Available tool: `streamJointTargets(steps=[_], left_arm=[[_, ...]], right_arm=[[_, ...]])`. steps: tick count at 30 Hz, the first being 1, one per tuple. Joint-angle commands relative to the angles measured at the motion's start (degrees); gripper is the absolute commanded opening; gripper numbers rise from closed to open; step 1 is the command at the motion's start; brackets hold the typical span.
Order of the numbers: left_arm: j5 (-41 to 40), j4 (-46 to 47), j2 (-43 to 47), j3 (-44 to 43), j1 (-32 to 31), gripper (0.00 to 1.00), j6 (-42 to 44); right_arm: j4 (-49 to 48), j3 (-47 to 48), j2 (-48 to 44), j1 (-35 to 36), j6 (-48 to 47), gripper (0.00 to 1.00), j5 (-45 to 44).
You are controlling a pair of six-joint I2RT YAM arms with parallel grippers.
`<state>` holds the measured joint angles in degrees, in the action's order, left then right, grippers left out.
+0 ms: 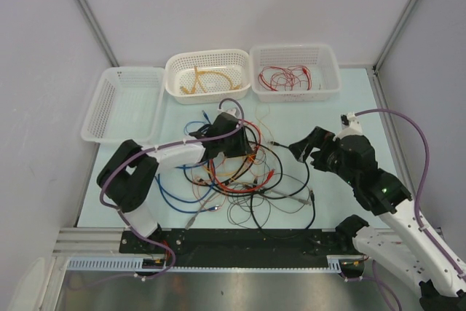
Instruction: Untangle the cables
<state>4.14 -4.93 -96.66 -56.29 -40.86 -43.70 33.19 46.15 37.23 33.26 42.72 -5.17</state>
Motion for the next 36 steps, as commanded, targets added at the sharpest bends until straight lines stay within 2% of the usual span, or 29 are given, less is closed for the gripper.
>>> streamJointTargets(steps=[1,2,3,4,8,13,18,23,27,36], left_arm=[[1.83,2.21,-1.51,-3.2,-0.1,0.32,-0.16],[1.92,1.94,-1.51,-3.73,-0.1,0.22,0.28],[1.75,1.59,-1.34,-4.26,-0.1,0.06,0.55],[1.49,1.5,-0.2,-4.35,-0.18,0.0,0.81],[-0.27,-1.3,6.12,-4.79,-0.1,0.0,3.35],[-1.94,-6.14,19.47,-7.07,-0.1,0.0,7.74],[-2.03,-14.57,27.65,-15.24,-0.1,0.0,12.06],[-1.42,-21.6,30.04,-22.62,-0.1,0.0,14.87],[-1.33,-22.49,31.71,-23.42,-0.1,0.0,15.23],[0.78,-21.44,31.71,-20.53,-0.18,0.0,14.09]], right_arm=[[0.03,0.17,0.38,-0.03,-0.88,1.0,-0.98],[-0.14,0.17,0.3,-0.12,-0.88,1.0,-0.81],[-0.06,0.25,0.12,-0.03,-0.88,1.0,-0.81],[0.03,0.17,-0.05,-0.03,-0.97,1.0,-0.81],[0.47,0.17,-0.84,-0.03,-1.23,1.0,-1.25],[-0.84,0.17,-0.93,0.06,-1.76,1.0,-0.55],[-2.69,0.17,-0.41,0.58,-1.06,1.0,-0.55],[-6.9,0.26,0.91,1.55,-0.09,1.0,3.23],[-14.19,0.34,1.09,5.06,-0.71,1.0,8.32],[-26.5,1.13,1.87,12.62,-1.94,1.0,8.15]])
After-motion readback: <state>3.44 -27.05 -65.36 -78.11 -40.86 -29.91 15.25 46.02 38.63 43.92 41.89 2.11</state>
